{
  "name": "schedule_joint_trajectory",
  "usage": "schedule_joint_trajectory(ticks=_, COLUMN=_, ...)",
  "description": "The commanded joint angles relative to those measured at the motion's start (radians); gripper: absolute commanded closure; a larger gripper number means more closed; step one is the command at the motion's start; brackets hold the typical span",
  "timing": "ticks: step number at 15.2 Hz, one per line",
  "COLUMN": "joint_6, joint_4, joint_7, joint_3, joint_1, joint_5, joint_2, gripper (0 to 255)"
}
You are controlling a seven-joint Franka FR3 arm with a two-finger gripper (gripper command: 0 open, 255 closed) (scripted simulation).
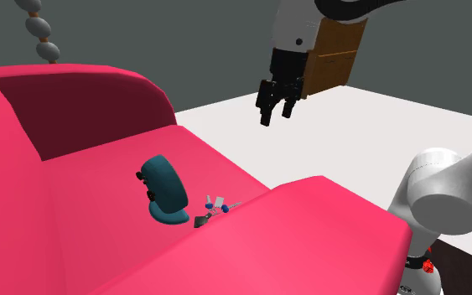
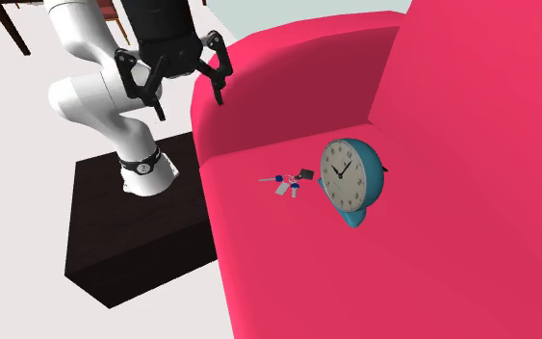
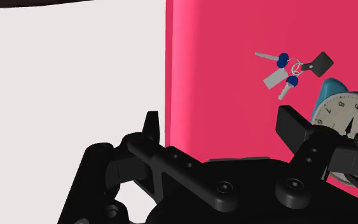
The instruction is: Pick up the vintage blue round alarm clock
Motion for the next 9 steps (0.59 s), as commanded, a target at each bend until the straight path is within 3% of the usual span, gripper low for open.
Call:
schedule_joint_trajectory(ticks=1, joint_6=0.032, joint_4=0.032, joint_7=0.048, joint_3=0.043, joint_1=0.005, joint_5=0.008, joint_2=0.056, gripper=0)
schedule_joint_trajectory(ticks=9, joint_6=0.125, joint_4=0.212, joint_7=0.240, joint_3=0.200, joint_1=0.011, joint_5=-0.028, joint_2=0.313, gripper=0)
